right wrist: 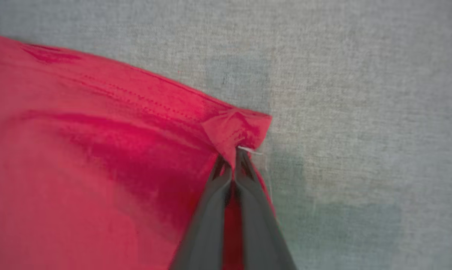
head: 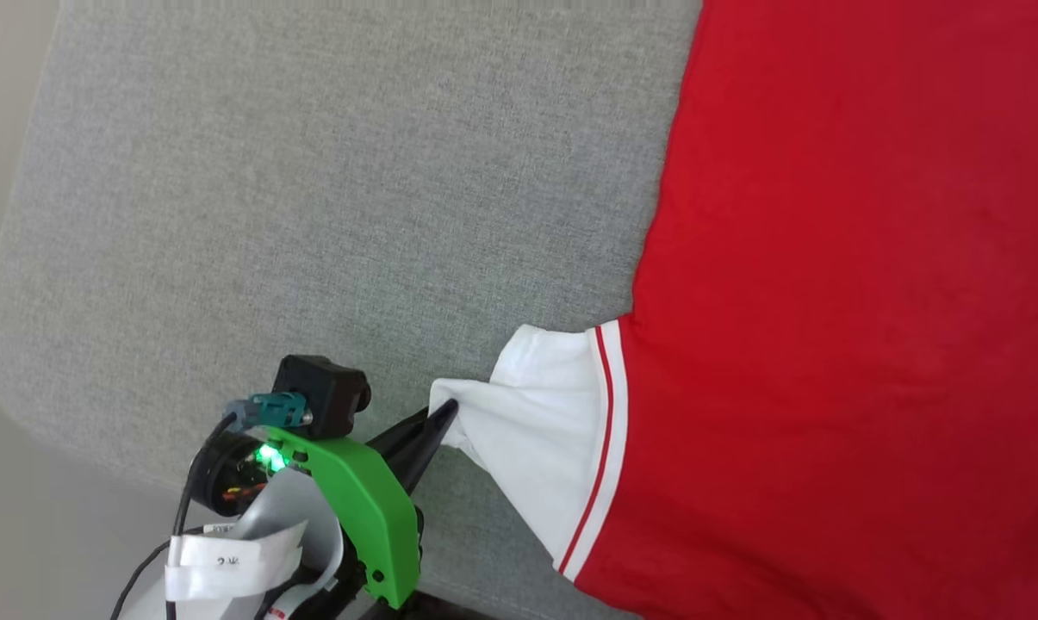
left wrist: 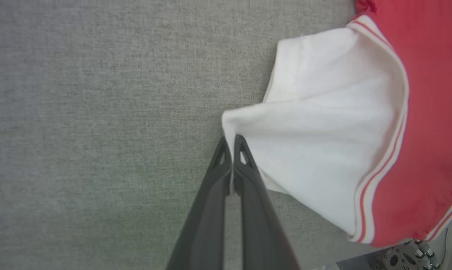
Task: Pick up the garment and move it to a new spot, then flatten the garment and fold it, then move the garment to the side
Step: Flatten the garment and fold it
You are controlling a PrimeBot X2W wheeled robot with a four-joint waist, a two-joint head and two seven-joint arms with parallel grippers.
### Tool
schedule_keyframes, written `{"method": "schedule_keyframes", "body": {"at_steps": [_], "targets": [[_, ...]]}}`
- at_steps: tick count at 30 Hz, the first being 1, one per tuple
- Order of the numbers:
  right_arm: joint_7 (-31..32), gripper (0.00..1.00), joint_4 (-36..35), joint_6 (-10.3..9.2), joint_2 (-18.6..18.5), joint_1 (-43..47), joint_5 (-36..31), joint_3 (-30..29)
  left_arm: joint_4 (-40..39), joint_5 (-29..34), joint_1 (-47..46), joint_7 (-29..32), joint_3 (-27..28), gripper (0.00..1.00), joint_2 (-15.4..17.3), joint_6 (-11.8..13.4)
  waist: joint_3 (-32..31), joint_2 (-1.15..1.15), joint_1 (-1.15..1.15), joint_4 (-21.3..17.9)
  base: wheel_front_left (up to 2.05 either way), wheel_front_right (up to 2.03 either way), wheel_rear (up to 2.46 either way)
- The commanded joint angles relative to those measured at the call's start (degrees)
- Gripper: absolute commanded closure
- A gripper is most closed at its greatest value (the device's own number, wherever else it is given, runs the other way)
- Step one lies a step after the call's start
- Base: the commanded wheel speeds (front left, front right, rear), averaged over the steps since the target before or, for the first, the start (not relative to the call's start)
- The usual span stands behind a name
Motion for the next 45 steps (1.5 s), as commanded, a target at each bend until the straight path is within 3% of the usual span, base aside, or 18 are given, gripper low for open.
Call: {"method": "schedule_keyframes", "body": {"at_steps": [1,17,29,37,45], "targets": [[0.36,1.0,1.93,-0.05,0.41,4.85,0.33,-0.16,0.41,-0.68,-0.07,-0.01,0.51,1.0,0.22,0.43,-4.23,0.0,0.0,-2.62,0.0,0.0,0.0],[-8.96,1.0,-1.82,-0.05,2.57,29.83,7.27,1.16,4.71,-4.83,7.22,-0.5,2.35,1.0,1.36,2.72,-22.11,0.0,0.0,-11.74,0.0,0.0,0.0],[-14.57,1.0,-13.52,-0.05,3.28,48.75,9.88,3.39,7.35,-7.52,12.54,-3.75,3.39,1.0,-0.13,3.53,-29.88,0.0,0.0,-15.6,0.0,0.0,0.0],[-17.74,1.0,-20.38,-0.05,9.54,60.85,11.52,-1.38,8.78,-8.41,14.9,-5.72,3.64,1.0,-1.16,3.82,-31.93,0.0,0.0,-16.64,0.0,0.0,0.0],[-20.88,1.0,-21.52,-0.05,14.0,66.5,12.06,-3.79,9.04,-9.2,16.04,-6.58,3.9,1.0,-1.68,3.96,-31.93,0.0,0.0,-17.06,0.0,0.0,0.0]]}}
